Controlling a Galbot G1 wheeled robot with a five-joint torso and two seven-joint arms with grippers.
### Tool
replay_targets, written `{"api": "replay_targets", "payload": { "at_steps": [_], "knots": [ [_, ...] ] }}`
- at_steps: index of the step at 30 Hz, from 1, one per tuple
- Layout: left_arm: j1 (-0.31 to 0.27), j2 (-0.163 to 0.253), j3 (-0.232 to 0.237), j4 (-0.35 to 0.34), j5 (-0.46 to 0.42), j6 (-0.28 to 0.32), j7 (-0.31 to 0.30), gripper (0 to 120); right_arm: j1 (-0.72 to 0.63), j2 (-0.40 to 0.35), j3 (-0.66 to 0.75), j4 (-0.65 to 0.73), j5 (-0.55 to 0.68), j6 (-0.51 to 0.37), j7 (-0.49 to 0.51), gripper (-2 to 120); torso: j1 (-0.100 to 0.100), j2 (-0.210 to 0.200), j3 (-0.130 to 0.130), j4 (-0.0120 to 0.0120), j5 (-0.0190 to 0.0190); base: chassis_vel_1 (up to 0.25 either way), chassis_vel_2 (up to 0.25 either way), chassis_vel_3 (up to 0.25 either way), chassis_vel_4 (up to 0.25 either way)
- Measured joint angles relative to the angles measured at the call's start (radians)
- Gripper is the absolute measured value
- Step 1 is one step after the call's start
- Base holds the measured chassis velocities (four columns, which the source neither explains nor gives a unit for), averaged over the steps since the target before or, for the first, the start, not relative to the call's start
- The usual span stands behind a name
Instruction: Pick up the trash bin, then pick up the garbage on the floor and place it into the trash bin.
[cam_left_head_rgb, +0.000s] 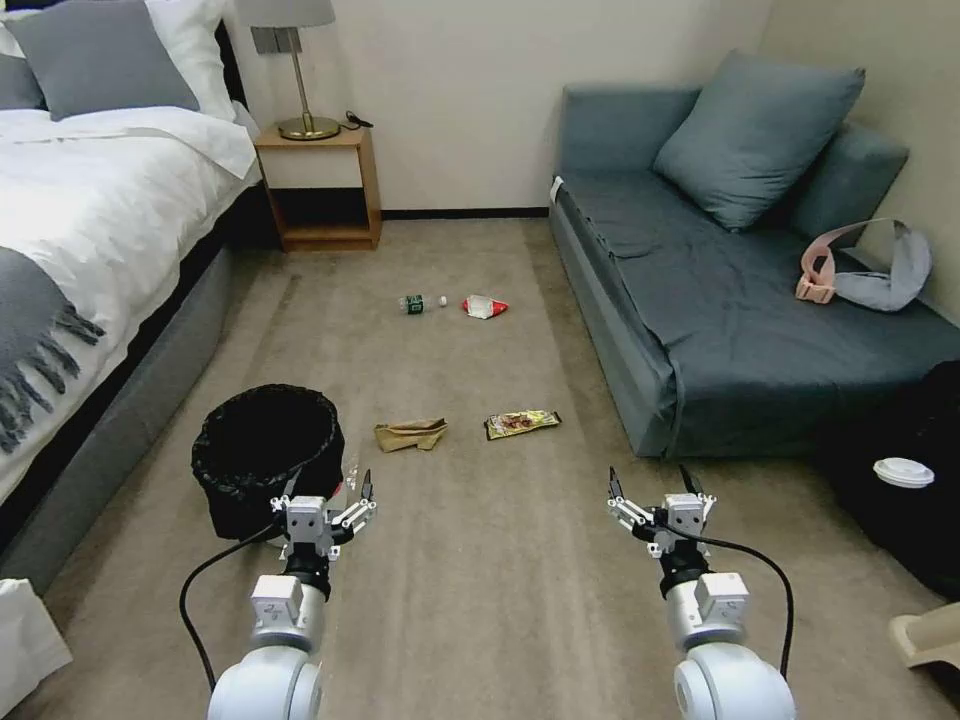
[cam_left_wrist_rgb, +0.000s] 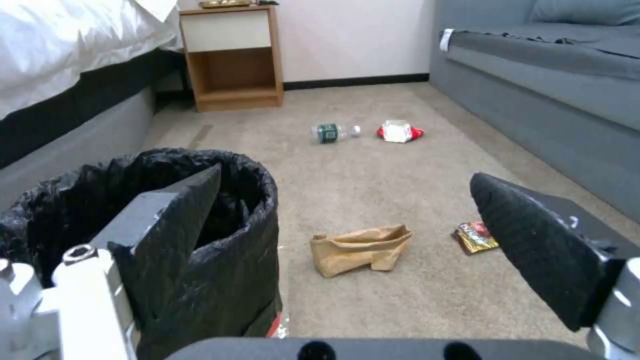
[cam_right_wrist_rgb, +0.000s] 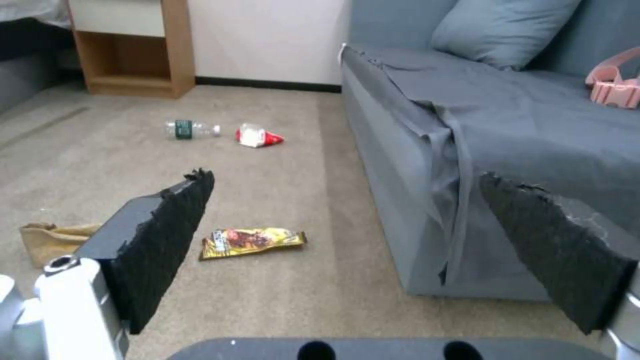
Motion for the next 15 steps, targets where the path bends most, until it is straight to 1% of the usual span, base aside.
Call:
{"api": "replay_targets", "payload": {
  "at_steps": [15],
  "knots": [
    [0.0, 0.0, 0.0, 0.0, 0.0, 0.0, 0.0, 100, 0.0, 0.0, 0.0, 0.0, 0.0, 0.0, 0.0, 100, 0.0, 0.0, 0.0, 0.0, 0.0, 0.0, 0.0, 0.0, 0.0]
  ]
}}
